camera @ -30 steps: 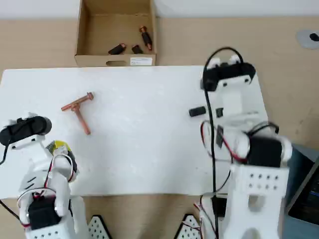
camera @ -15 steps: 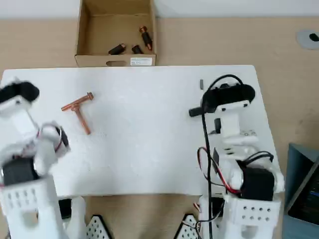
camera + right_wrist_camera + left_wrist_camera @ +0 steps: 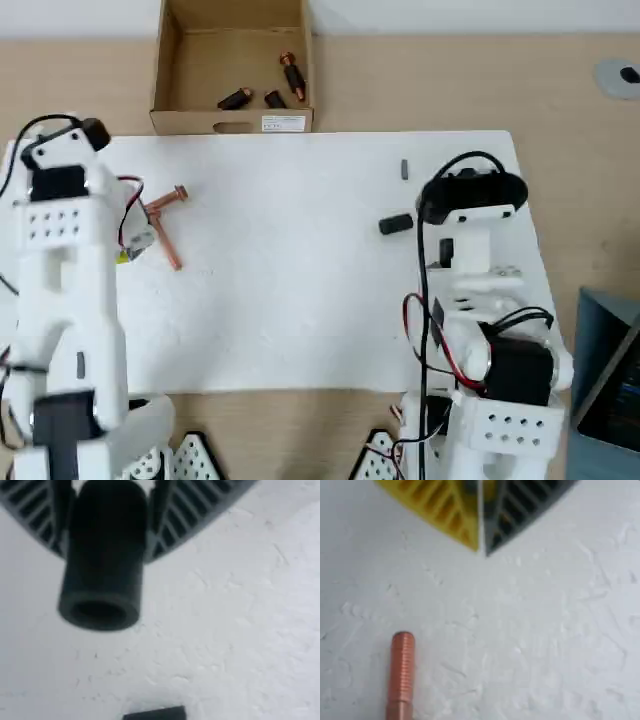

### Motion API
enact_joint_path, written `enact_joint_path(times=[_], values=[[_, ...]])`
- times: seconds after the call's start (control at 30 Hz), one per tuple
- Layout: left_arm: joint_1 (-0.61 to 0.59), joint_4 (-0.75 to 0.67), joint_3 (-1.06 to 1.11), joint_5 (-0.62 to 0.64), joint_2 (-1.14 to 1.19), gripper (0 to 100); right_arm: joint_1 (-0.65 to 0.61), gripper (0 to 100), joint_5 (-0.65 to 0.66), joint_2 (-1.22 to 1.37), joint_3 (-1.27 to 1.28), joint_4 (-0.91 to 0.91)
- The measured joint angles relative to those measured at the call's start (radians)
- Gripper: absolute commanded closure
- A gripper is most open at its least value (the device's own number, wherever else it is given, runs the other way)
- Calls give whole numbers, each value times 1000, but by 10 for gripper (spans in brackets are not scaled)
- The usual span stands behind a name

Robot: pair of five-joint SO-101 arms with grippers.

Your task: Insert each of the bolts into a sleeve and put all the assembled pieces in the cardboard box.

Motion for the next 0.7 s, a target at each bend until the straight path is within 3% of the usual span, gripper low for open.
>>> enact_joint_path(times=[0.13,0.3,0.7], values=[[9,5,-89,2,129,976,25,988,0,0,0,0],[9,5,-199,2,256,868,25,988,0,0,0,0],[9,-68,-319,6,500,864,25,988,0,0,0,0]])
